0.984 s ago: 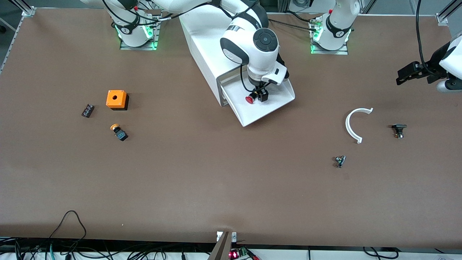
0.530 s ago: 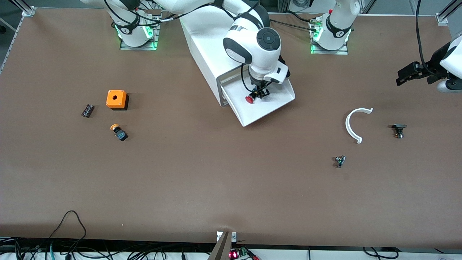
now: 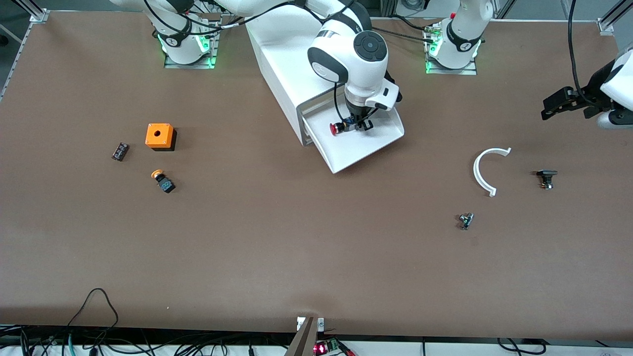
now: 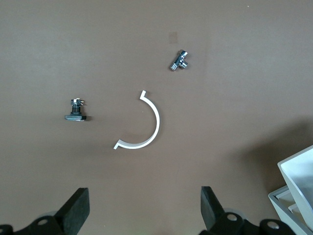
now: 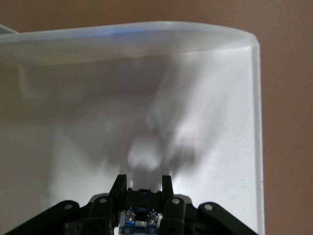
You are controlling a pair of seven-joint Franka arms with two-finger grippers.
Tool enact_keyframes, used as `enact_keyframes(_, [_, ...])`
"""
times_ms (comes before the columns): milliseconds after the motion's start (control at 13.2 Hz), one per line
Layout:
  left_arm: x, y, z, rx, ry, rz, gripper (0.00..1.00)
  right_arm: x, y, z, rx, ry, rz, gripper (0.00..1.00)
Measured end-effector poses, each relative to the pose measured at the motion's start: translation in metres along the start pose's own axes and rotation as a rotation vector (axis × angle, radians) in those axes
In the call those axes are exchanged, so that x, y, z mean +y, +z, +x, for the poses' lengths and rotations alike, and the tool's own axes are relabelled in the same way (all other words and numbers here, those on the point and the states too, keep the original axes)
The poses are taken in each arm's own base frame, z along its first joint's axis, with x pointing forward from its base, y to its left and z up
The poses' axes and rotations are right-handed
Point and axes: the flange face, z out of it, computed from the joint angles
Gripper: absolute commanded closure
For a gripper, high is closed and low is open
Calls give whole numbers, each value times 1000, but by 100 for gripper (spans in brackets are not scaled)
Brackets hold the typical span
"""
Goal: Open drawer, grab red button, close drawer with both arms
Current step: 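Lift the red button out while the left gripper returns to the drawer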
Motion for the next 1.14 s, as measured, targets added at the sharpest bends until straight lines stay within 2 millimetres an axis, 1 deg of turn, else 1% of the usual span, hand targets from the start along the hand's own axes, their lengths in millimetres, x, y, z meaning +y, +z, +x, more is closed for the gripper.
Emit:
enact_keyframes(227, [6,5,5,1,8,-1,0,3,-4,0,14,10,-19,79])
enact_keyframes(378, [13,15,16,15,-17,-6,0,4,-12,2,25,42,-35,79])
enact_keyframes(454, [24,24,24,20,-39,-10,0,5,-22,2,35,65,-51,79])
enact_keyframes(605, [59,52,41,28,-92,-19,0,8,-52,-2,53,100,-88,79])
enact_keyframes(681, [79,72,48,33,-119,-26,0,13,-66,-11,59,123,-107,79])
enact_keyframes(757, [98,93,53,42,-145,-35,0,20,-78,-25,63,152,-123,80])
enact_keyframes(832, [118,117,57,56,-171,-48,0,31,-86,-44,66,188,-135,80])
enact_keyframes(984, [150,166,57,82,-233,-78,0,52,-92,-87,63,296,-148,82])
enact_keyframes(1135, [176,207,49,94,-301,-107,0,68,-89,-124,41,421,-158,82])
